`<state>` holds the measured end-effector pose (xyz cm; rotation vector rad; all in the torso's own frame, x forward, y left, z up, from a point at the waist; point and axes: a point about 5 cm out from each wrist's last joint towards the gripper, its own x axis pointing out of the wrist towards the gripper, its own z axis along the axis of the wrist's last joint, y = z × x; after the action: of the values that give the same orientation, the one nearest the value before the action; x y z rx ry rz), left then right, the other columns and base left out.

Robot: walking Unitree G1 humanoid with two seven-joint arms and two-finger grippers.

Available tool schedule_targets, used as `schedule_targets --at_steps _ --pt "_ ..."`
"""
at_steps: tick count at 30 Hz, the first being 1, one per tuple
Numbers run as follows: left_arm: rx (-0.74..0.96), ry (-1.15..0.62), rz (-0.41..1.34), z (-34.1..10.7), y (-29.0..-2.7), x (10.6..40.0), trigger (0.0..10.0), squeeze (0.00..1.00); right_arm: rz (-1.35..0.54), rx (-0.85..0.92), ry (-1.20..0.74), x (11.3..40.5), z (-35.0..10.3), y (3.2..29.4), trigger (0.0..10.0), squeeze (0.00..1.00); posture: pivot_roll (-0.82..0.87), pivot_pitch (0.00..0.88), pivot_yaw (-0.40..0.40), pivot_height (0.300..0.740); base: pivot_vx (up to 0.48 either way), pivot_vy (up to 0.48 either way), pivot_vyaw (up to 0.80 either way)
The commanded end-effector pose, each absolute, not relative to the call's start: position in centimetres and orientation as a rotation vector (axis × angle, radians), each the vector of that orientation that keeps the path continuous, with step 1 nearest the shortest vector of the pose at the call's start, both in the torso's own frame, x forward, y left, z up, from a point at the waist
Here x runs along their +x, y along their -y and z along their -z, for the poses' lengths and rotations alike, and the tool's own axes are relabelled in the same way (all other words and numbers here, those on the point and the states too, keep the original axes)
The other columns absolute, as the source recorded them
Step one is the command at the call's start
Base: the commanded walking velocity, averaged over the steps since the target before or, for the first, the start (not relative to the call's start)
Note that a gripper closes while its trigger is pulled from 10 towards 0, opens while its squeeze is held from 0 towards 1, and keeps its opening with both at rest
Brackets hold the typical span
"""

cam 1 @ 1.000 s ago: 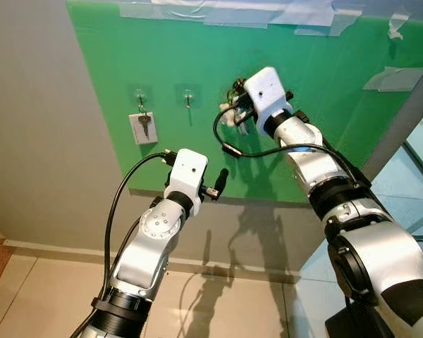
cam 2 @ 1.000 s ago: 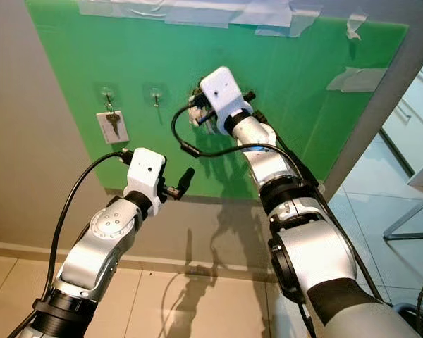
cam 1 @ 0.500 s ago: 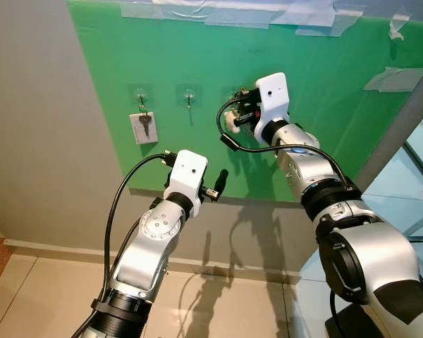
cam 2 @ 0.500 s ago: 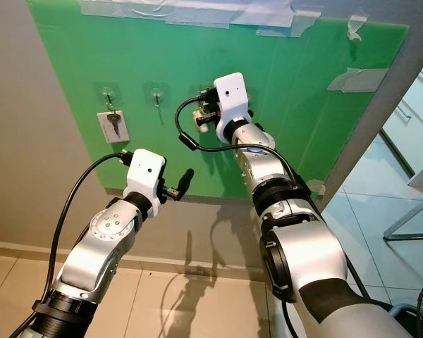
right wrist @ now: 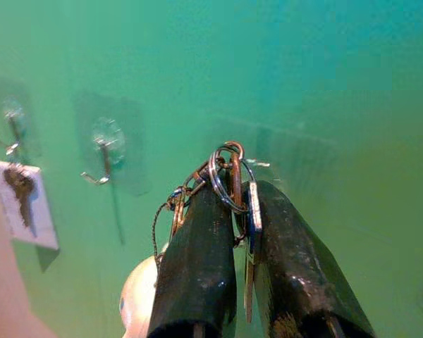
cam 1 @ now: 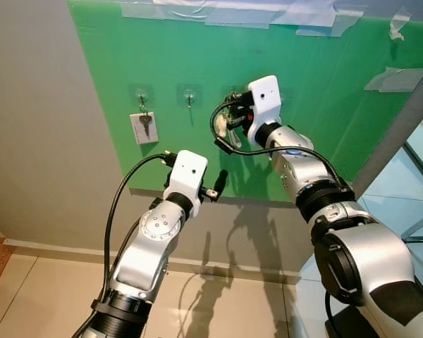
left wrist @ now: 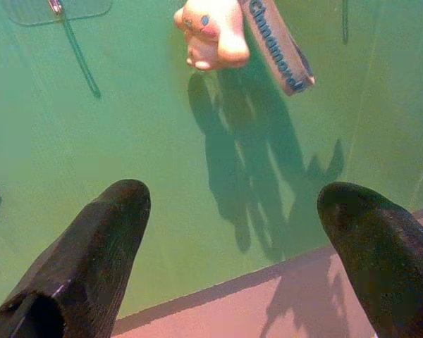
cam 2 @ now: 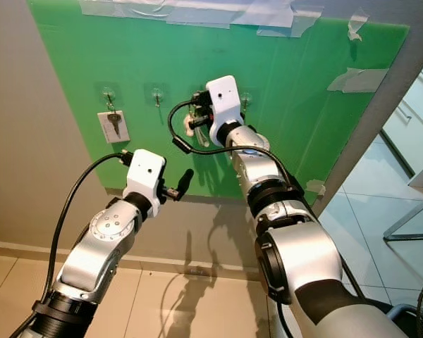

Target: Hang keys on a hook

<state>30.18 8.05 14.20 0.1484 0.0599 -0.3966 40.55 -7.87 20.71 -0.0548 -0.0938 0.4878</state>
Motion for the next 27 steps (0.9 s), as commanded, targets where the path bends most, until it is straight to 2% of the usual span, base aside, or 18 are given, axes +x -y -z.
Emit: schedule_targets --at_steps 1,9,27 --pt "0.156 -0.038 0.399 -14.6 -7.8 30.0 10.0 0.0 -0.438 -0.013 0.074 40.8 -20.7 8.8 0.0 0.0 -0.04 0.0 -0.055 0.74 0.0 0.0 0.0" --pt "0.162 -0.032 0.396 -14.7 -7.9 30.0 10.0 0.0 -0.395 0.056 0.044 41.0 -20.5 9.3 0.0 0.0 -0.04 0.0 -0.056 0.74 0.0 0.0 0.0" --pt "0.17 -0.031 0.395 -14.7 -7.9 30.0 10.0 0.0 -0.388 0.029 -0.002 40.9 -19.5 9.0 0.0 0.0 -0.04 0.0 -0.058 0.74 0.0 0.0 0.0"
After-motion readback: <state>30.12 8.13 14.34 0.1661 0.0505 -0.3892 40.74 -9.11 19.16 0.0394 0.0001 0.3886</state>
